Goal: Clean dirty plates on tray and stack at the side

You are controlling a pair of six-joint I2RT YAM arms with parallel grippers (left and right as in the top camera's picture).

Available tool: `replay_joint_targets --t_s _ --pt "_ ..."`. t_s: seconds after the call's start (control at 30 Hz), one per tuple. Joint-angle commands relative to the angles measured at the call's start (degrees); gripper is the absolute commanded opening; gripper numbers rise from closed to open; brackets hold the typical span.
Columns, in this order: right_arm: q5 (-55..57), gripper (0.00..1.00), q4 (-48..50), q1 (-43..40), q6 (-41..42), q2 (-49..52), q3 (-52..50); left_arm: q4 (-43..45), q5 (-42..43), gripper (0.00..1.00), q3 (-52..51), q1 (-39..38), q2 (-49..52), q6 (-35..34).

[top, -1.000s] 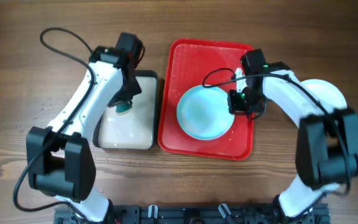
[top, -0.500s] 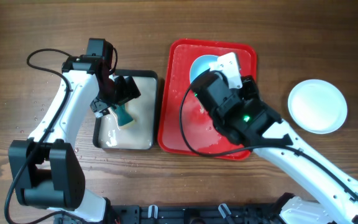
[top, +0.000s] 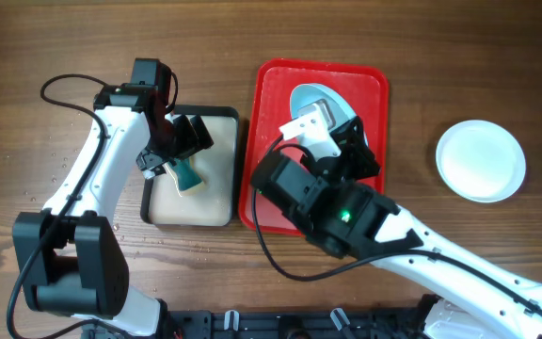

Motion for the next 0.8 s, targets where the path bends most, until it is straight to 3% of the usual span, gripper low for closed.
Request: replay_joint_targets --t_s 0.0,0.77 --pt "4.5 0.04 0.4 1.0 -1.2 0.4 0.2 0.0 0.9 1.00 0.0 0.2 -1.2 0.4" --pt "2.5 0.04 3.9 0.8 -1.1 0.3 0.2 0.0 0.9 1.00 0.0 0.2 -1.2 0.4"
